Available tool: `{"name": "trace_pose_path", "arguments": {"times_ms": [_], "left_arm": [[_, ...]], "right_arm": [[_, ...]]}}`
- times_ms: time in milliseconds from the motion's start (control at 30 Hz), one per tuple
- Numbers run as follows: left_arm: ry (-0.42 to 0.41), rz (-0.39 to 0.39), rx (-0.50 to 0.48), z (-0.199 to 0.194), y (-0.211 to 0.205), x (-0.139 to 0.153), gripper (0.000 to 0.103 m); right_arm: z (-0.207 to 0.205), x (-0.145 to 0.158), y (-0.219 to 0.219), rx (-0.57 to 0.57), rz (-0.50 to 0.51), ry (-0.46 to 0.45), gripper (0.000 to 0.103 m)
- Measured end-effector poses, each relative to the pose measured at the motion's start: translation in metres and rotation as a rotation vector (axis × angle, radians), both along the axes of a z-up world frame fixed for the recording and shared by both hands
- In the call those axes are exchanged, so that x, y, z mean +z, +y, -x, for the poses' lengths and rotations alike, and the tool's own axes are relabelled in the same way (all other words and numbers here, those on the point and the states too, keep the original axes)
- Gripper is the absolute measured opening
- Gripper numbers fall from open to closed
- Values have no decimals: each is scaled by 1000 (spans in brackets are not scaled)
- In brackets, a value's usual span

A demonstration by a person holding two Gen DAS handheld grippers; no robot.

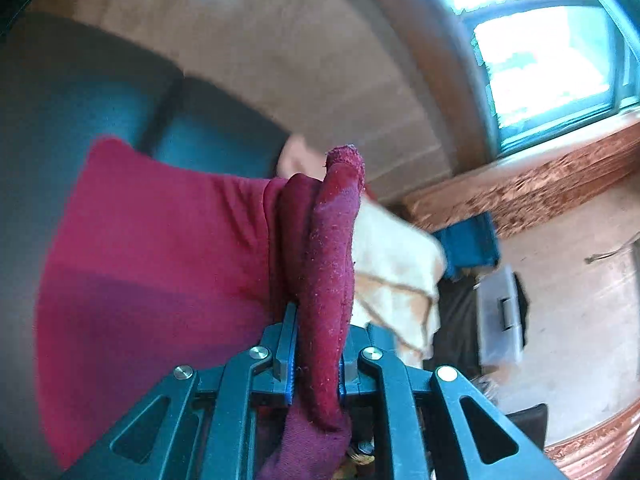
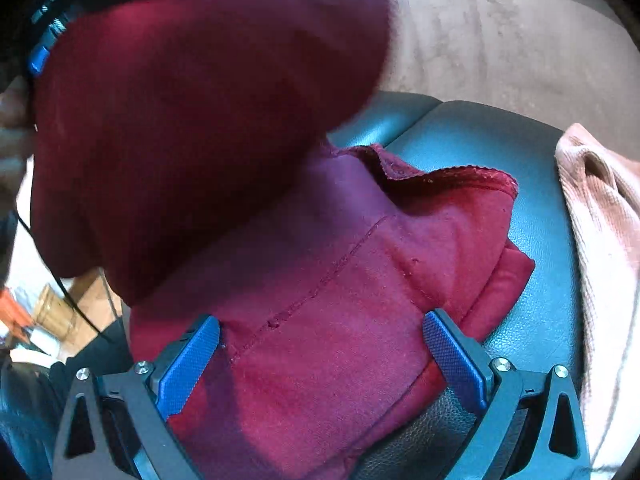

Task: Fold clothes
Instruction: 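Lift the edge with the left gripper, fold it over the garment, release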

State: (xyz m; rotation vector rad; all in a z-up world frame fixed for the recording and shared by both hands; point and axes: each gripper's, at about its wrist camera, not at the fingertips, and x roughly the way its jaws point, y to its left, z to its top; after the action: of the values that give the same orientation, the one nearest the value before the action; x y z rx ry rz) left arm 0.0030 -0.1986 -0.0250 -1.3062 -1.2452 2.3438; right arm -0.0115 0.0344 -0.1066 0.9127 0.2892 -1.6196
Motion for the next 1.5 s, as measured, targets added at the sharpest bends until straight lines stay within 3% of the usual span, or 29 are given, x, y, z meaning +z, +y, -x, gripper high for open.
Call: {"name": "trace_pose_path", "arguments": {"times_ms": [167,267,500,633,767,967,1033,1133,1233,1400,1500], "left_arm": [[-113,31,-28,25,30,-46,12],[-139,30,-18,31,31,-58,13],[-205,-106,2,28,20,-54,20],[-220,-120,-22,28,17,-35,24],[-201,-153,-80,22,20,-16,26],[-88,-150,-161,14,23,18,27],[-25,-140,-148,1,9,29,27],[41,-65,-78,-18,-25,34,27],[49,51,32,-43,-61,22,27],[75,86,125,-77,-92,-15,27],[118,99,110,-83,-83,-26,27]], "right_arm": [[1,0,1,0,27,-12,103],[-5,-1,-1,-3,8,25,103],[-13,5,-6,-9,-8,77,103],[-19,16,-4,1,-49,103,103],[-24,28,17,-19,-71,105,103],[-38,40,54,-57,-115,100,103],[-42,48,68,-61,-117,101,103],[-54,67,87,-51,-70,86,103],[-75,89,88,3,24,26,103],[-91,116,52,121,151,-67,103],[-89,99,18,151,68,-154,103]]}}
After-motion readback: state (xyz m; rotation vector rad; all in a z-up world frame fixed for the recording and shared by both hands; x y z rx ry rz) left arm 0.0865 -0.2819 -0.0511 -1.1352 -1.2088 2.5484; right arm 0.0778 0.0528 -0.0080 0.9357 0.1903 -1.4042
